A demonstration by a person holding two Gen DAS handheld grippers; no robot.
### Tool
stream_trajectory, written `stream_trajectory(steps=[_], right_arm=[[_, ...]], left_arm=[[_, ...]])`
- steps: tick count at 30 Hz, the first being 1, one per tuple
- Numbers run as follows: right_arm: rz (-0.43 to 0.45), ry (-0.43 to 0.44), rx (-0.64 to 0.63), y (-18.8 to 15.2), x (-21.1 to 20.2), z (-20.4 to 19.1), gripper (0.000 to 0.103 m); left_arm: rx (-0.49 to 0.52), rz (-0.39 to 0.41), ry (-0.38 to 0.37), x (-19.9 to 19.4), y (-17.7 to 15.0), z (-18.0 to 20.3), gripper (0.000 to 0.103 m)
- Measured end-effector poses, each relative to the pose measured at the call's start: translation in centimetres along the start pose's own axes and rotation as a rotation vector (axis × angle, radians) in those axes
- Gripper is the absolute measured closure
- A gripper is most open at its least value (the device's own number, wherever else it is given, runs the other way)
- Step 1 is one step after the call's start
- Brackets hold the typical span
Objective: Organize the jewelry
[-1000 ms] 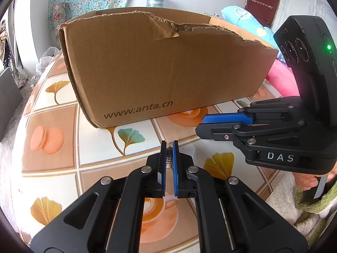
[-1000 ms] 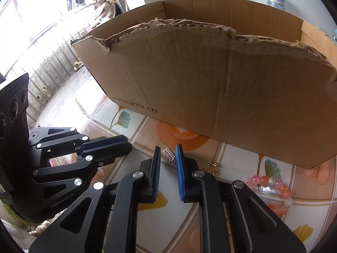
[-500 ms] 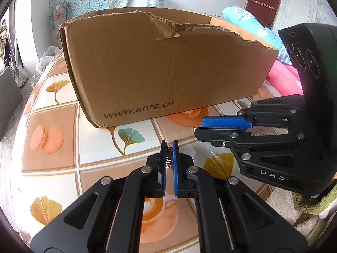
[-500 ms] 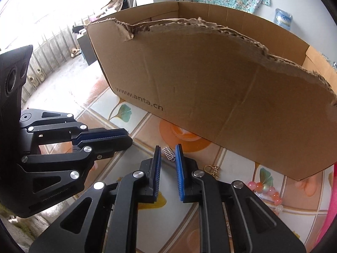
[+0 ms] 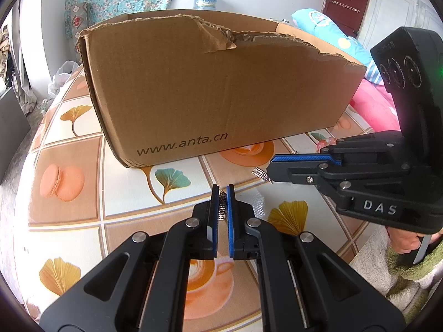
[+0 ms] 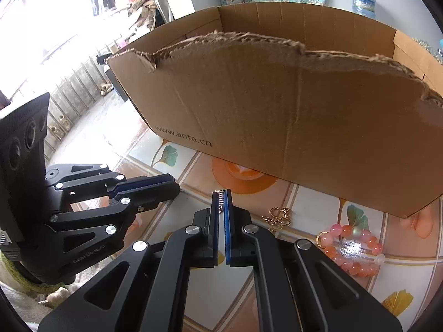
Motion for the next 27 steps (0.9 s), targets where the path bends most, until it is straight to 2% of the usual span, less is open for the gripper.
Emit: stream_trajectory(steps=[3,4,5,7,10,13,15,16,17,19,23,27], right_arm=[[-0.007,0.010,0.009,0.2,0.1,0.0,0.097],[-0.012,0.003,0.006,0.2,0.2,-0.1,0.095],[-0.012,-0.006,0.000,0.3,0.2,-0.1,0.088],[-0.008,-0.021,-0.011,0.3,0.5,-0.3,0.084],[-0.010,-0.043,-0.032,0.4,0.7,-0.6,0.084],[-0.008,-0.102,-0.086,0.4,1.0,-1.2,0.084],[0.001,-0.151,-0.130,0.4,1.2,-1.7,0.089],[-0.002,-0.144,-0.137,0.4,1.3,-1.9,0.096],[-0.005,-0.138,-0.134,0.5,1.3,-2.0,0.098],[-0.005,-0.135,-0.131,0.6,1.3,-2.1,0.098],[-0.002,-0.063,-0.069,0.4,1.0,-1.6,0.098],[0.020,-0.028,-0.045,0.3,0.2,-1.6,0.098]], left_arm=[[0.000,0.001,0.000,0.0,0.0,0.0,0.098],[-0.002,0.001,0.001,0.0,0.0,0.0,0.098],[-0.002,0.000,0.001,0.0,0.0,0.0,0.098],[-0.002,0.000,0.001,0.0,0.0,0.0,0.098],[0.003,-0.001,0.004,0.0,0.1,0.0,0.098],[0.004,-0.002,0.007,0.0,0.1,0.0,0.098],[0.005,-0.002,0.008,0.0,0.1,0.0,0.098],[0.004,-0.002,0.008,0.0,0.1,0.0,0.098],[0.004,-0.002,0.008,0.0,0.1,0.1,0.098],[0.003,-0.001,0.007,0.0,0.1,0.1,0.098],[0.001,0.000,0.006,0.1,0.1,0.1,0.098],[-0.002,0.001,0.002,0.1,0.1,0.1,0.098]])
Point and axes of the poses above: each gripper's, at about its wrist camera, not at the fingertips, and x roughly the way its jaws point, z to its right, y to its top, the point moved 10 cm from there along x, roughly the way its jaws point, and after that the axes turned 12 degrees about -z, right-handed, at the moved point
